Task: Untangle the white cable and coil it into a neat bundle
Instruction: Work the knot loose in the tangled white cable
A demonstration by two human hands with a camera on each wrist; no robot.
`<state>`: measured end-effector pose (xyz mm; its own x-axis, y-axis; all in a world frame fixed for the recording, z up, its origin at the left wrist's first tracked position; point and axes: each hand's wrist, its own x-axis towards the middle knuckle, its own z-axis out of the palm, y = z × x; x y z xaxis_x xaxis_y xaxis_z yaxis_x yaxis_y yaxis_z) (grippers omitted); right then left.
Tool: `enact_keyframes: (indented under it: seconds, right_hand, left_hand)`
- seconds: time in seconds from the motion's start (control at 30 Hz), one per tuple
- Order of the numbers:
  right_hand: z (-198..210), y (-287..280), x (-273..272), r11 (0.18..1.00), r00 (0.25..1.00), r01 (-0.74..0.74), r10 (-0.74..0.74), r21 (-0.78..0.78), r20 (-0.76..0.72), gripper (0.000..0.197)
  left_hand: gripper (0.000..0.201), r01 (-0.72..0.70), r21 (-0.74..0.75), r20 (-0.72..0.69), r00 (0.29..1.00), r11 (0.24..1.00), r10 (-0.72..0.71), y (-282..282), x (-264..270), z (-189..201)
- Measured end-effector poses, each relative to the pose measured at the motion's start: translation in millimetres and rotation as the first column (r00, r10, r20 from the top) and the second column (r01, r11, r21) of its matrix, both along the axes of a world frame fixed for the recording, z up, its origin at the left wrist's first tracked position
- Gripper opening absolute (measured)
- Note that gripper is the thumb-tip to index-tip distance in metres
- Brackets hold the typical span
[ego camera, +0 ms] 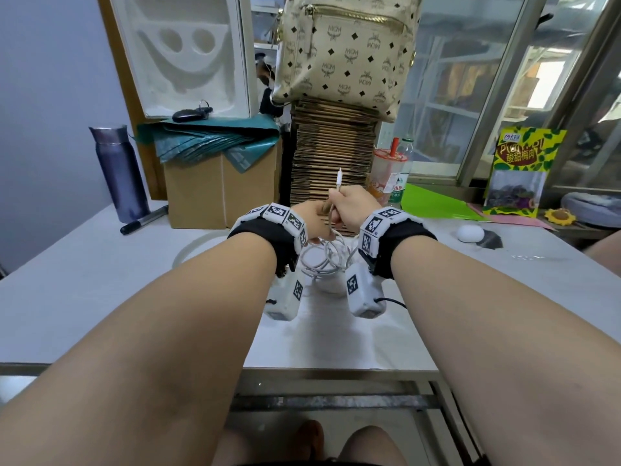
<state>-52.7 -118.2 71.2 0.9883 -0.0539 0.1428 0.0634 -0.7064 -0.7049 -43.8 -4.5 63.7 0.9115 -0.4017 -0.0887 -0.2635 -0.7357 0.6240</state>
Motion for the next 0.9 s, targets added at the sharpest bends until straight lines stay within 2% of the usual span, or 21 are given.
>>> enact_keyframes:
  seconds: [0.1,0.17,0.27,0.3,0.37,0.43,0.5,0.57,0.63,0.67,0.7,0.73,0.8,0.83,0.9]
  right_hand:
    - [4,3,-5,0.970,0.999,-0.040,0.039,0.241,0.009,0.041]
    - [6,4,-8,0.930,0.999,-0.046,0.043,0.364,0.017,0.040]
    - [3,7,-8,0.902,0.998,0.006,0.024,0.432,-0.063,0.028]
    - [1,8,-8,0.916,0.994,0.044,-0.002,0.399,-0.105,0.028]
    - [-5,7,-8,0.978,0.985,0.103,-0.074,0.183,-0.157,0.040]
    - [-12,4,-11,0.995,0.976,0.041,-0.059,-0.090,-0.211,0.043]
    - [-16,6,-18,0.966,0.938,-0.084,-0.007,-0.245,-0.347,0.040]
    - [-22,7,-19,0.952,0.905,-0.124,-0.006,-0.279,-0.425,0.035]
    - [-29,8,-12,0.952,0.916,-0.085,-0.041,-0.293,-0.399,0.028]
    - [-31,7,-9,0.968,0.929,-0.029,-0.066,-0.250,-0.365,0.026]
    - [-31,7,-7,0.988,0.938,0.035,-0.084,-0.151,-0.335,0.024]
    - [-29,7,-6,0.995,0.948,0.094,-0.098,-0.029,-0.303,0.023]
    - [-24,6,-7,0.976,0.963,0.150,-0.109,0.156,-0.246,0.022]
    - [-20,5,-8,0.973,0.972,0.140,-0.100,0.182,-0.212,0.023]
    - [-14,4,-10,0.979,0.987,0.098,-0.072,0.177,-0.145,0.027]
  left_hand:
    - [0.019,-0.023,0.007,-0.014,1.000,1.000,0.023,0,0,-10]
    - [0.006,-0.064,-0.093,-0.092,0.994,0.994,0.055,1,2,-19]
    - [0.020,-0.154,-0.252,-0.150,0.982,0.955,0.119,0,6,-25]
    - [0.023,-0.193,-0.320,-0.178,0.974,0.928,0.141,0,6,-24]
    - [0.027,-0.241,-0.414,-0.204,0.964,0.878,0.169,-1,6,-23]
    - [0.027,-0.239,-0.431,-0.201,0.966,0.870,0.165,1,2,-22]
    - [0.027,-0.235,-0.462,-0.215,0.965,0.855,0.149,4,-1,-21]
    - [0.024,-0.281,-0.551,-0.272,0.951,0.786,0.150,8,-3,-17]
    - [0.017,-0.354,-0.667,-0.354,0.925,0.656,0.139,9,-5,-9]
    - [0.020,-0.365,-0.704,-0.359,0.923,0.609,0.139,9,-4,-9]
    - [0.025,-0.359,-0.720,-0.350,0.927,0.594,0.135,9,-3,-9]
    - [0.031,-0.337,-0.714,-0.332,0.935,0.614,0.127,9,-2,-9]
    - [0.033,-0.248,-0.615,-0.245,0.962,0.749,0.118,10,1,-13]
    - [0.029,-0.208,-0.551,-0.189,0.974,0.808,0.122,11,2,-15]
    - [0.027,-0.180,-0.439,-0.114,0.983,0.880,0.144,11,6,-21]
